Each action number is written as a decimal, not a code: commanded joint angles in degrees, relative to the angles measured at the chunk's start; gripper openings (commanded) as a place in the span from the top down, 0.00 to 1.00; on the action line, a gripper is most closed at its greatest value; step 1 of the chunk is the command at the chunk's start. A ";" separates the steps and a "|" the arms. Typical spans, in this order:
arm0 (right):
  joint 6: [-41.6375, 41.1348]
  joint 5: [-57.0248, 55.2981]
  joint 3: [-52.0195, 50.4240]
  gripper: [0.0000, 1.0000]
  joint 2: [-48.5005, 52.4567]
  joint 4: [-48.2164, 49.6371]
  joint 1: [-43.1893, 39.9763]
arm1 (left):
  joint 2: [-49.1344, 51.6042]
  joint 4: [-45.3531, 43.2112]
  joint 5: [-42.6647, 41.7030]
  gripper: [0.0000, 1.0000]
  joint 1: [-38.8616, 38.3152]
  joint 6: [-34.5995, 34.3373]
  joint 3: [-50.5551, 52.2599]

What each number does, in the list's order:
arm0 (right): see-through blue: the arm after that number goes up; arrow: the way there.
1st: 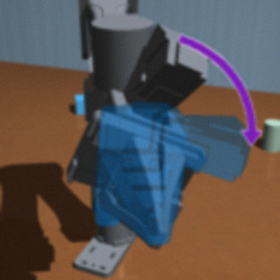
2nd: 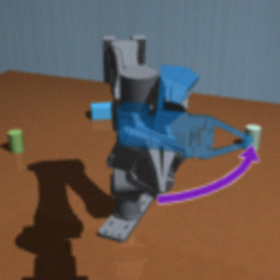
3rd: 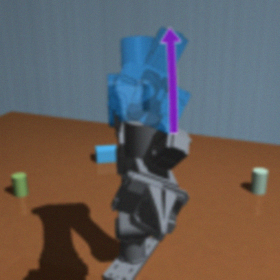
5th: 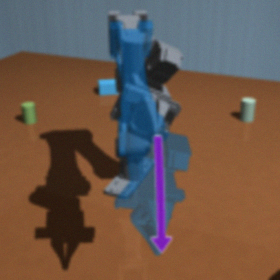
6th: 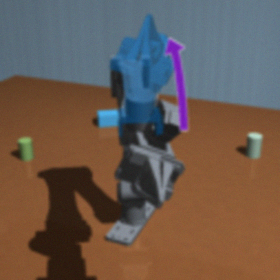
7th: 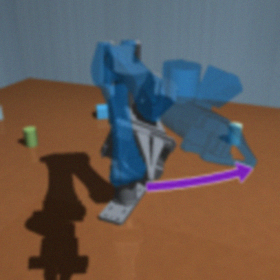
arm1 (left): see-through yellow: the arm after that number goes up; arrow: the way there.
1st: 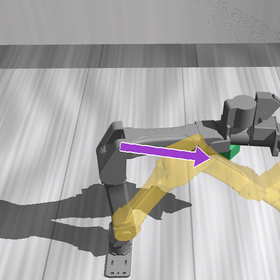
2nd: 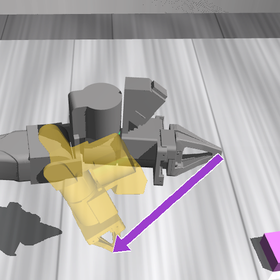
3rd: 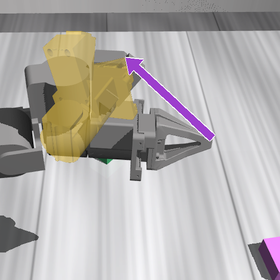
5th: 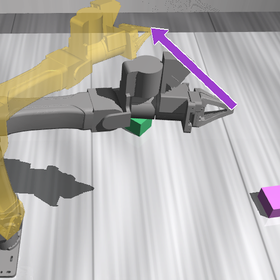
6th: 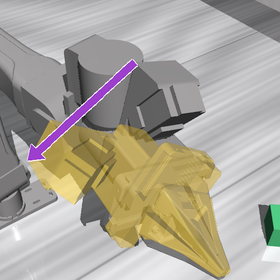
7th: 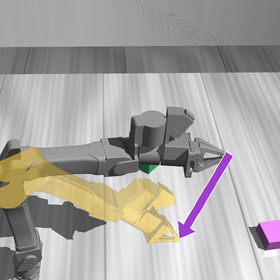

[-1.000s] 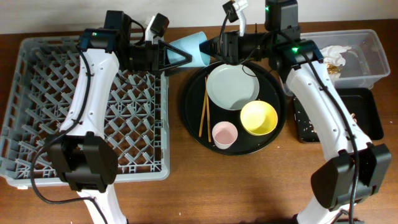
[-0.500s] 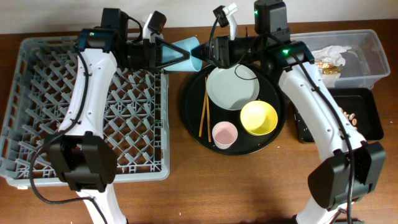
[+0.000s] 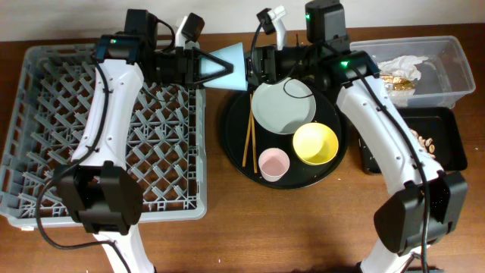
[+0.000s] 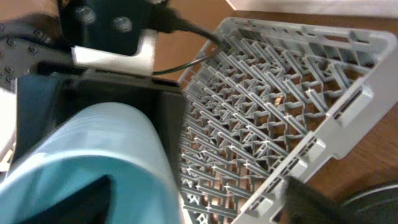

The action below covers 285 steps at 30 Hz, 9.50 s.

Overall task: Sort waste into correct bins and load items into the dishwasher rack
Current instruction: 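Hand the blue cup from the right gripper to the left gripper, then place the blue cup upside down in the rack with the left gripper, then grasp the pink cup with the right gripper and lift it, then hand the pink cup from the right gripper to the left gripper, then place the pink cup upside down in the rack with the left gripper, then reach the left gripper to the yellow bowl and grasp it, then carry the yellow bowl to the rack and set it down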

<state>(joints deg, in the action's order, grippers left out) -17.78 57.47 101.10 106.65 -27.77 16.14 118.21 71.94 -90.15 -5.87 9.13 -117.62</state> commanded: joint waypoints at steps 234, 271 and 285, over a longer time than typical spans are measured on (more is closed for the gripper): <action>-1.97 -48.92 -22.27 0.32 -8.96 -32.65 -28.00 | 16.63 -7.43 77.92 0.18 -34.69 -18.58 -7.72; 1.05 -49.33 -22.34 0.31 -8.90 -32.94 -28.55 | 10.40 24.79 131.10 0.99 -31.85 -15.26 -48.89; 1.05 -49.33 -22.34 0.30 -8.83 -31.12 -28.55 | -14.60 24.44 151.80 0.99 -12.90 -31.47 8.46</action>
<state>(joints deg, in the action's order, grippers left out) -17.30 8.01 78.00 98.94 -59.33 -12.23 103.74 96.14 52.58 -17.67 -17.02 -113.80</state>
